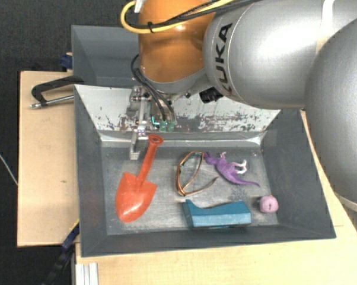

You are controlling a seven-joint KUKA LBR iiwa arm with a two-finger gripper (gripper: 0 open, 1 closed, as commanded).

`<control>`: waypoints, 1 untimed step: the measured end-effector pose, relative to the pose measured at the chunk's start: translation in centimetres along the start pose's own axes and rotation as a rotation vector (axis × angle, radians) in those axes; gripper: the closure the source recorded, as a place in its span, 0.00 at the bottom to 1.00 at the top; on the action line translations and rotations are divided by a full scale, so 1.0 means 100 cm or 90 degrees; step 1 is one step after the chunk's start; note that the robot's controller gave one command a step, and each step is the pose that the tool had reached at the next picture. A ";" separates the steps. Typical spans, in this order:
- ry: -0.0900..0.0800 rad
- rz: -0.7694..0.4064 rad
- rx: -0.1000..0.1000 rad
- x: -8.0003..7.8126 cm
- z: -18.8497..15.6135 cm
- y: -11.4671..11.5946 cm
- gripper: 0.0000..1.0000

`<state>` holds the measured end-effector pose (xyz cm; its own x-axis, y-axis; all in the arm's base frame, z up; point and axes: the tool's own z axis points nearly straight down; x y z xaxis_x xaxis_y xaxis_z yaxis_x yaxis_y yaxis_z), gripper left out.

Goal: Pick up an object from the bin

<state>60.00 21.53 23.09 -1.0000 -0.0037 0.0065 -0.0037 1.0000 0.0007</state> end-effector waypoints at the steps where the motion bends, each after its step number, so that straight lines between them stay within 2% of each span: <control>1: -0.006 0.002 -0.001 -0.002 -0.006 -0.001 0.00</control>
Offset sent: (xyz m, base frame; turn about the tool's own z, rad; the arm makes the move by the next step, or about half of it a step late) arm -0.0003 -0.0552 -0.1609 -0.7874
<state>60.19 21.39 23.64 -1.0000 -0.0007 -0.0025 -0.0007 1.0000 0.0022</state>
